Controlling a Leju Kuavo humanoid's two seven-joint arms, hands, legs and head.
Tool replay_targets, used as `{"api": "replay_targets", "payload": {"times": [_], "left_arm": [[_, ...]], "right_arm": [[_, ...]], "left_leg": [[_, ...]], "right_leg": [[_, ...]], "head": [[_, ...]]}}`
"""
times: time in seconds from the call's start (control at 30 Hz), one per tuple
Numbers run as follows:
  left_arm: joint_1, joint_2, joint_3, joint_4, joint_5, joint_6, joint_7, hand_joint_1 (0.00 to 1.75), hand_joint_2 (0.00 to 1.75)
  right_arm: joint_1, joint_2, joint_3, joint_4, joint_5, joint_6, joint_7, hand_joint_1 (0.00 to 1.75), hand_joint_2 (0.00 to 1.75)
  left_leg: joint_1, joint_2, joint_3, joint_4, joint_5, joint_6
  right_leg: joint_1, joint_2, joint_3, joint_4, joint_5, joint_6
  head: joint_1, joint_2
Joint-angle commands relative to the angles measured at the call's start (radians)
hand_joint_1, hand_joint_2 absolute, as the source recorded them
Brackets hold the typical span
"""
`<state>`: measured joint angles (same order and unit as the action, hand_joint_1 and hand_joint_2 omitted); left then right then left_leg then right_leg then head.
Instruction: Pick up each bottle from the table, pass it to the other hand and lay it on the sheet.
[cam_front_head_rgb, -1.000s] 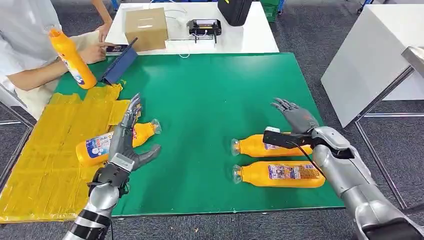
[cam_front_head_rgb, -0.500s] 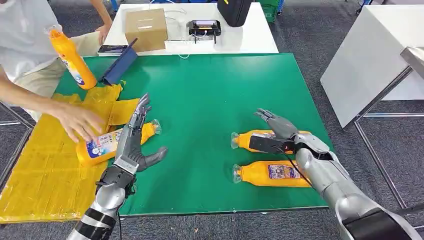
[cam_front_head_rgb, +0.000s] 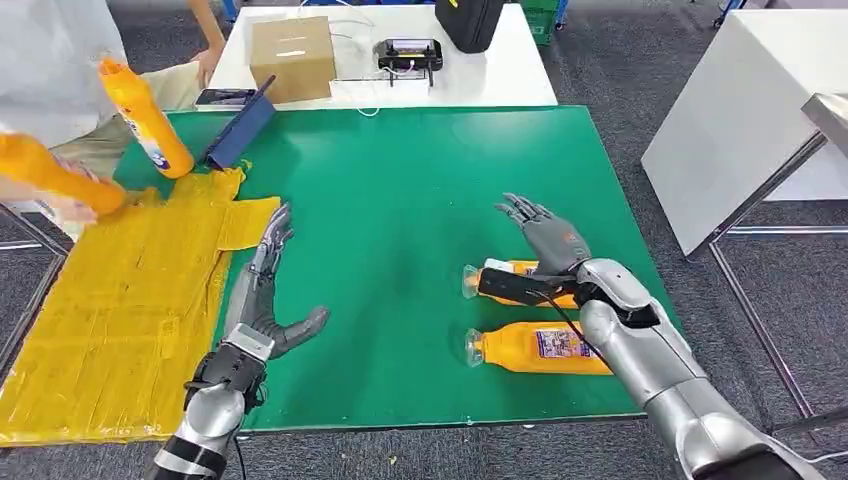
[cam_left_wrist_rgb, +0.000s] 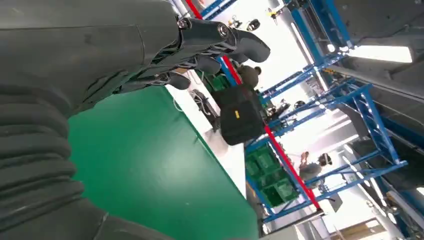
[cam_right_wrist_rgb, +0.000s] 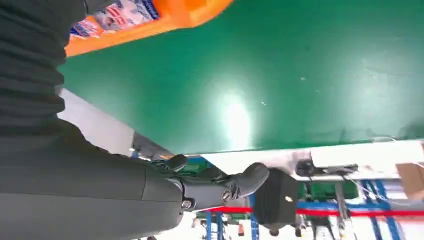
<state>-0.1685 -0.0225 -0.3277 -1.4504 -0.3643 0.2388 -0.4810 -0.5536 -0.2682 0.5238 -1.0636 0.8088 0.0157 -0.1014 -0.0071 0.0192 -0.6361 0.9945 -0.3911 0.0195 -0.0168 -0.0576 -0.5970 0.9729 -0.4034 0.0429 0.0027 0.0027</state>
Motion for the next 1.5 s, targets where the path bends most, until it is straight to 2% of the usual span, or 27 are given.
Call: {"api": "replay_targets", "payload": {"times": [0.03, 0.1, 0.13, 0.2, 0.3, 0.5, 0.7, 0.8, 0.83, 0.87, 0.9, 0.93, 1.4, 1.5], "left_arm": [[-0.038, -0.007, 0.01, 0.061, 0.0, -0.012, 0.005, 0.0, 1.75], [-0.053, -0.009, 0.001, 0.076, 0.003, -0.015, 0.005, 0.0, 1.75], [-0.058, -0.009, 0.0, 0.082, 0.006, -0.017, 0.004, 0.0, 1.75], [-0.06, -0.01, -0.002, 0.083, 0.006, -0.017, 0.004, 0.0, 1.75], [-0.06, -0.01, -0.002, 0.083, 0.006, -0.017, 0.004, 0.0, 1.75], [-0.095, -0.014, -0.027, 0.122, 0.023, -0.025, 0.0, 0.0, 1.75], [-0.137, -0.017, -0.056, 0.172, 0.054, -0.021, -0.013, 0.0, 1.75], [-0.135, -0.016, -0.057, 0.172, 0.059, -0.017, -0.012, 0.0, 1.75], [-0.134, -0.016, -0.057, 0.172, 0.06, -0.018, -0.011, 0.0, 1.75], [-0.134, -0.017, -0.056, 0.172, 0.06, -0.018, -0.011, 0.0, 1.75], [-0.133, -0.019, -0.056, 0.172, 0.061, -0.018, -0.01, 0.0, 1.75], [-0.135, -0.02, -0.057, 0.174, 0.061, -0.018, -0.009, 0.0, 1.75], [-0.139, -0.023, -0.056, 0.18, 0.064, -0.022, -0.006, 0.0, 1.75], [-0.127, -0.022, -0.048, 0.163, 0.064, -0.018, 0.0, 0.0, 1.75]], "right_arm": [[-0.08, 0.003, 0.05, 0.283, 0.066, 0.033, 0.047, 0.0, 1.75], [-0.098, 0.012, 0.053, 0.371, 0.074, 0.022, 0.048, 0.0, 1.75], [-0.103, 0.019, 0.049, 0.394, 0.073, 0.021, 0.05, 0.0, 1.75], [-0.102, 0.02, 0.051, 0.401, 0.074, 0.015, 0.048, 0.0, 1.75], [-0.102, 0.02, 0.051, 0.401, 0.074, 0.015, 0.048, 0.0, 1.75], [-0.117, 0.047, 0.027, 0.55, 0.064, 0.023, 0.054, 0.0, 1.75], [-0.14, 0.017, 0.01, 0.689, 0.05, 0.065, 0.046, 0.0, 1.75], [-0.139, 0.013, 0.016, 0.705, 0.075, 0.051, 0.106, 0.0, 1.75], [-0.14, 0.012, 0.03, 0.708, 0.098, 0.047, 0.143, 0.0, 1.75], [-0.141, 0.013, 0.037, 0.71, 0.11, 0.044, 0.16, 0.12, 1.75], [-0.143, 0.015, 0.037, 0.713, 0.116, 0.046, 0.178, 0.38, 1.75], [-0.143, 0.018, 0.034, 0.714, 0.116, 0.052, 0.185, 1.75, 1.75], [-0.143, 0.022, 0.007, 0.701, 0.113, 0.053, 0.185, 1.75, 1.75], [-0.145, 0.041, -0.009, 0.669, 0.112, -0.009, 0.173, 1.75, 1.75]], "left_leg": [[0.002, -0.001, 0.006, 0.0, -0.002, -0.002], [0.003, -0.001, 0.009, 0.001, -0.004, -0.003], [0.001, -0.001, 0.004, -0.001, -0.001, -0.001], [0.002, -0.002, 0.007, 0.001, -0.003, -0.002], [0.001, 0.0, 0.003, 0.0, -0.001, -0.001], [0.001, -0.002, 0.004, 0.0, -0.001, -0.001], [0.001, -0.004, 0.004, 0.0, 0.0, -0.001], [0.003, -0.007, 0.008, 0.0, -0.001, -0.002], [0.002, -0.004, 0.006, 0.0, -0.001, -0.001], [0.002, -0.005, 0.008, -0.001, -0.001, -0.002], [0.002, -0.004, 0.007, 0.0, -0.001, -0.001], [0.002, -0.005, 0.01, 0.0, -0.001, -0.002], [0.001, -0.003, 0.01, 0.0, 0.0, 0.0], [0.002, -0.003, 0.01, 0.0, 0.0, 0.0]], "right_leg": [[0.001, 0.005, 0.006, -0.002, -0.001, -0.002], [0.002, 0.008, 0.011, -0.002, -0.003, -0.003], [0.0, 0.003, 0.004, -0.001, -0.001, -0.001], [0.001, 0.005, 0.008, -0.001, -0.002, -0.002], [0.0, 0.004, 0.003, -0.001, -0.001, -0.001], [0.001, 0.003, 0.005, -0.001, -0.001, -0.002], [0.001, 0.001, 0.005, -0.001, -0.001, -0.001], [0.001, 0.0, 0.01, -0.003, -0.002, -0.002], [0.001, 0.0, 0.007, -0.002, -0.001, -0.001], [0.001, 0.001, 0.009, -0.003, -0.001, -0.002], [0.001, 0.0, 0.009, -0.003, -0.001, -0.001], [0.001, 0.002, 0.011, -0.003, -0.001, -0.002], [0.0, 0.001, 0.011, -0.003, 0.0, -0.001], [0.001, 0.002, 0.011, -0.003, 0.0, -0.001]], "head": [[0.0, 0.0], [0.0, 0.0], [0.0, 0.0], [0.0, 0.0], [0.0, 0.0], [0.0, 0.0], [0.0, 0.0], [0.0, 0.0], [0.0, 0.0], [0.0, 0.0], [0.0, 0.0], [0.0, 0.0], [0.0, 0.0], [0.0, 0.0]]}}
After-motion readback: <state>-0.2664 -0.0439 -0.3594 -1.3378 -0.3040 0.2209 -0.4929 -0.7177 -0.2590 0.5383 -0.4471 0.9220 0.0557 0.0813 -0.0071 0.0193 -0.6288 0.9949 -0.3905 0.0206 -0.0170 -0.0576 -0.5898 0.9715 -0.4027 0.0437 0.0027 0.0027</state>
